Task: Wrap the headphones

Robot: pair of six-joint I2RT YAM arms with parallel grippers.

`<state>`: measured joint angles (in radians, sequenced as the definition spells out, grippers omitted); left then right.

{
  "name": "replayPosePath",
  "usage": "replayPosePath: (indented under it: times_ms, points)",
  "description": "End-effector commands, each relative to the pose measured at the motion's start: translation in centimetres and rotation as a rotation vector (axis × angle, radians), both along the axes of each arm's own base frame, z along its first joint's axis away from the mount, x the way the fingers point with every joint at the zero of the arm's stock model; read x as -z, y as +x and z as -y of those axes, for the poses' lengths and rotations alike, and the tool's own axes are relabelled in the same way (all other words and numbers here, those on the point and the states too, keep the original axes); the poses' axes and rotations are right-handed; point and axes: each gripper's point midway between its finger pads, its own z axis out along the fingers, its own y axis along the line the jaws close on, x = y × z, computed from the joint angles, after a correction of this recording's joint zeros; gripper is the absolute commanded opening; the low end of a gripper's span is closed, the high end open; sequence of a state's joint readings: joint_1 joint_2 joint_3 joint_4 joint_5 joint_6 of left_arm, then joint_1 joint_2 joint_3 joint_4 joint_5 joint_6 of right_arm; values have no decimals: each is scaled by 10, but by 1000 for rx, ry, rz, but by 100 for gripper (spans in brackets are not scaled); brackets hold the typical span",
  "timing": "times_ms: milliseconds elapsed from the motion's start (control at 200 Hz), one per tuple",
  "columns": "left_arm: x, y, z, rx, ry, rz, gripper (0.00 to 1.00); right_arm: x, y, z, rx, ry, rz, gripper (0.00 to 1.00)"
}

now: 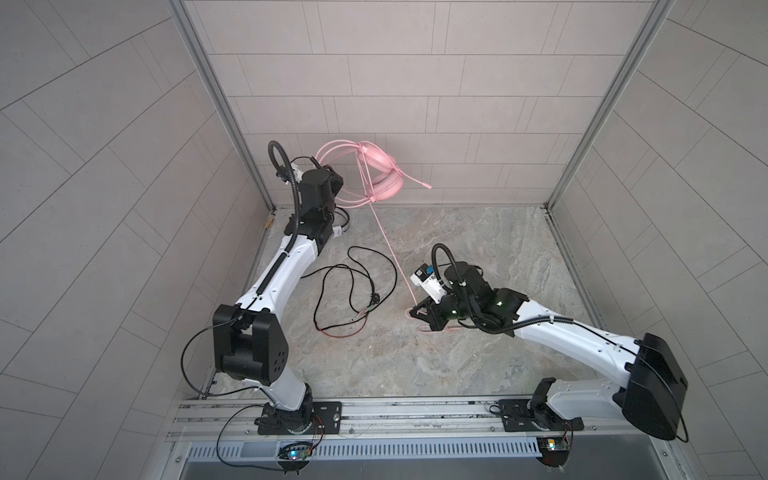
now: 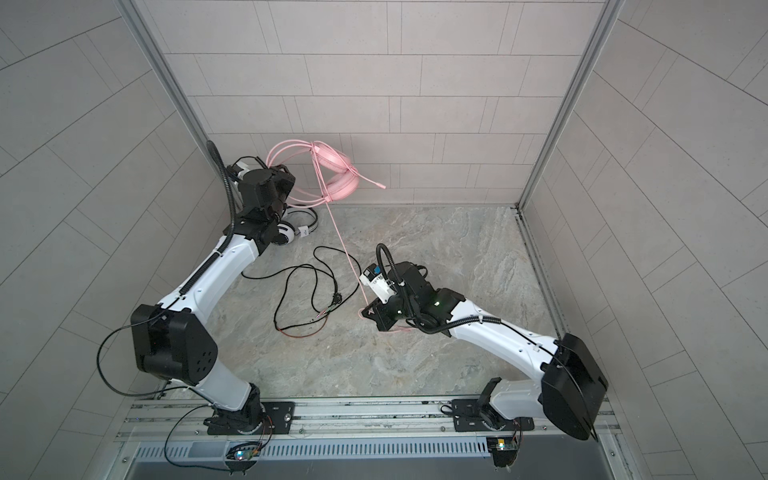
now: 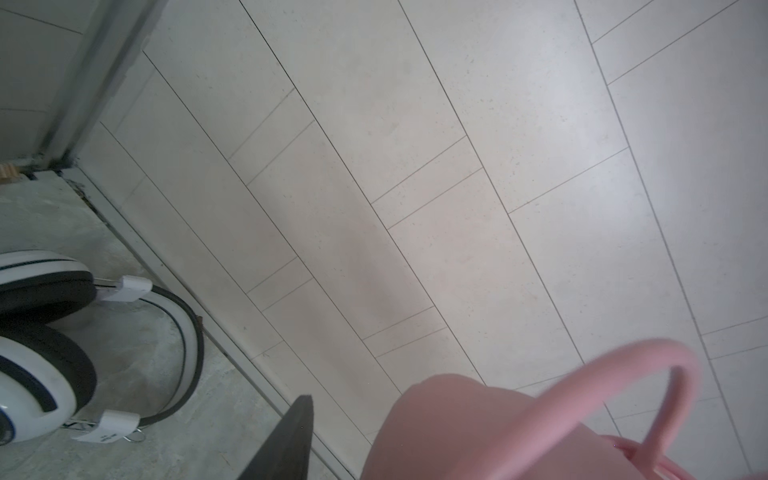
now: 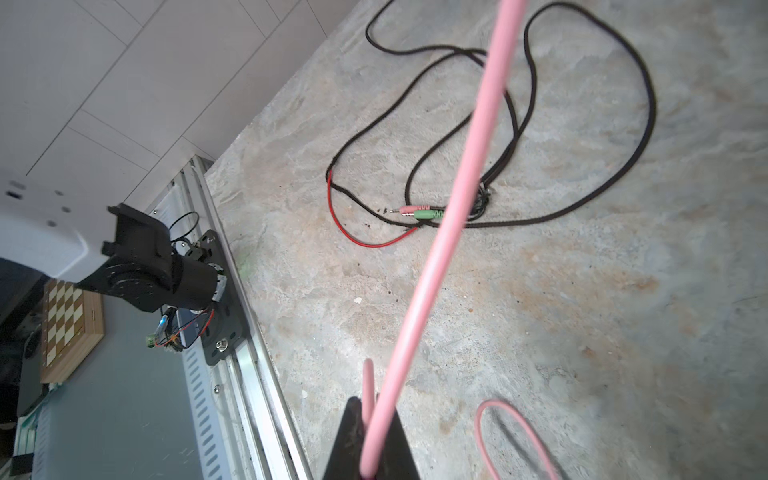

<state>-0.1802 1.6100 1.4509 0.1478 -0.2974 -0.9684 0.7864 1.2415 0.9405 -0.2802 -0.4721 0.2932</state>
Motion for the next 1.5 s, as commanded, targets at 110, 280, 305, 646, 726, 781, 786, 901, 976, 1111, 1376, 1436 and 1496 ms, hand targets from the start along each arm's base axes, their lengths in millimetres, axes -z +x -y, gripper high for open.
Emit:
replayPosePath:
  times_ms: [110,280,305,646,726,781,786,901,976,1111,1376,1436,1496]
  points:
    - [12,-3,-32,-176,80,43,0,-60,-5,48,100,-66,190,0]
    - [57,-5,-5,-73,187,-93,0,-111,12,58,157,-58,330,0]
    - [64,-8,1,-55,206,-112,0,-118,16,59,165,-58,349,0]
    - [114,-60,76,202,572,-264,0,-206,65,79,289,33,489,0]
    - [114,-72,101,379,639,-255,0,-213,77,86,317,45,492,0]
    - [113,-83,112,470,673,-257,0,-216,86,93,343,50,497,1]
    - [114,-84,113,478,677,-259,0,-216,86,94,345,50,498,1]
    - [115,-110,129,649,728,-278,0,-215,108,110,391,70,473,1]
    - [122,-127,137,747,723,-319,0,-213,121,119,414,86,456,1]
    - [136,-158,159,954,650,-389,0,-205,141,117,401,108,403,2]
    - [115,-199,189,1180,492,-318,0,-153,171,105,393,73,304,2]
    - [105,-207,191,1218,475,-291,0,-136,177,103,399,63,273,2]
    - [92,-210,189,1220,463,-281,0,-120,179,101,400,63,244,2]
